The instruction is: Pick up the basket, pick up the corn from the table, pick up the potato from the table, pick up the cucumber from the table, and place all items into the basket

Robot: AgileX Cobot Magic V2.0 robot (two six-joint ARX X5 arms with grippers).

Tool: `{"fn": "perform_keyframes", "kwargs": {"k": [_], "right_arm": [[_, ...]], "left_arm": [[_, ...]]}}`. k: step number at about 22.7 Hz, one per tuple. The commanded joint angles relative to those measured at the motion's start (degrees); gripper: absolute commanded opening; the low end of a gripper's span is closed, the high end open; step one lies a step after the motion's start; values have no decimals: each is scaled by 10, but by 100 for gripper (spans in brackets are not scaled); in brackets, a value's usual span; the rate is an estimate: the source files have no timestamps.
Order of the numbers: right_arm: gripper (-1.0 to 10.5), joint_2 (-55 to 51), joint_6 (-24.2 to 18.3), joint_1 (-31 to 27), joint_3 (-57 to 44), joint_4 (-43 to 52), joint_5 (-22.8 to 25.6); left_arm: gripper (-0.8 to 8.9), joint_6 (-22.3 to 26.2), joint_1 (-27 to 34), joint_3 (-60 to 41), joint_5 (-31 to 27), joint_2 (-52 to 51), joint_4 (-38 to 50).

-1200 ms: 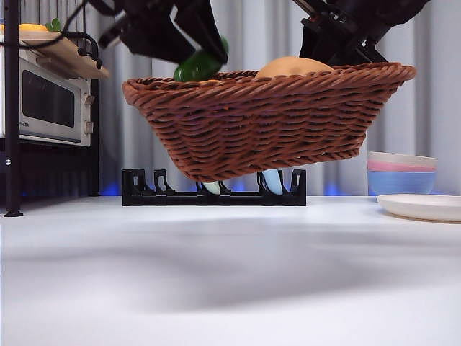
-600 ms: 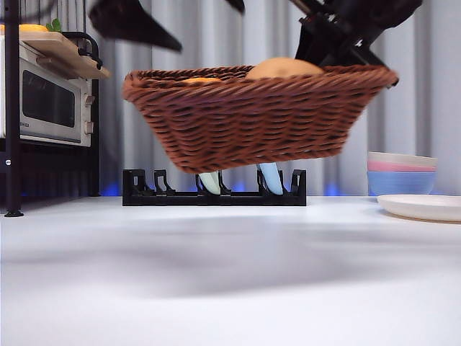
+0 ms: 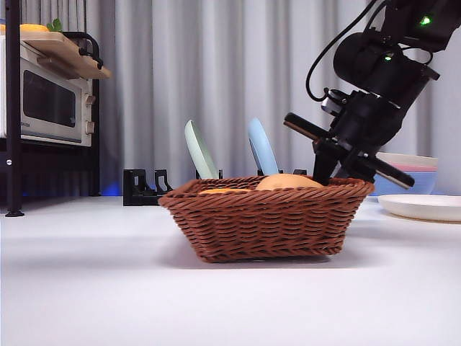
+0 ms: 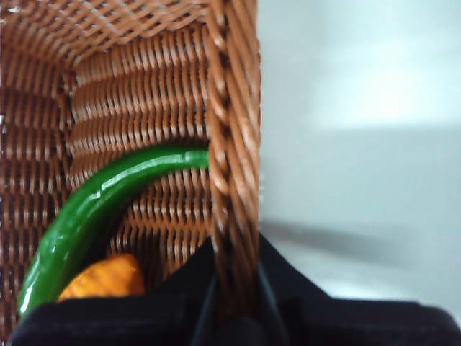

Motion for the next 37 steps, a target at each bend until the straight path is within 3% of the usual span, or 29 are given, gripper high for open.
{"fn": "perform_keyframes", "kwargs": {"k": [1, 2, 5, 6, 10, 13, 14, 15, 17, 18, 24, 31, 35, 37], "right_arm": [[8, 2, -21, -9, 2, -6, 6], [84, 2, -28, -12, 2, -10, 6], [484, 1, -41, -16, 2, -15, 6], [551, -2, -47, -16, 2, -16, 9], [535, -61, -76, -21, 2, -23, 9], [528, -157, -123, -21, 2, -47, 10], [471, -191, -153, -20, 2, -59, 13], [338, -225, -176, -19, 2, -76, 26], [60, -289, -213, -19, 2, -105, 39], [-22, -316, -217, -19, 2, -112, 38], [-17, -430, -243, -9, -38, -84, 92], [-17, -597, -246, 27, -204, -8, 156], [-17, -709, -224, 39, -307, 12, 174], [-16, -749, -211, 39, -337, 4, 175]], "left_arm": [[533, 0, 1, 0, -6, -6, -13], [533, 1, 1, 0, -18, -6, -20], [533, 14, 1, 0, -32, -5, -26], [533, 15, 1, 0, -32, -5, -26], [530, 45, 1, 0, -67, -6, -40], [505, 107, 1, 0, -152, -5, -72], [427, 125, 1, 0, -186, -5, -89], [297, 142, 1, 0, -213, -5, -108], [-30, 156, 1, 0, -256, -5, -145], [-6, 156, 1, -1, -269, -6, -160], [-9, 156, 0, -24, -237, -9, -162], [-9, 156, 0, -171, -157, -54, -45], [-8, 154, 0, -267, -106, -86, 41], [-8, 144, 0, -280, -98, -90, 43]]}}
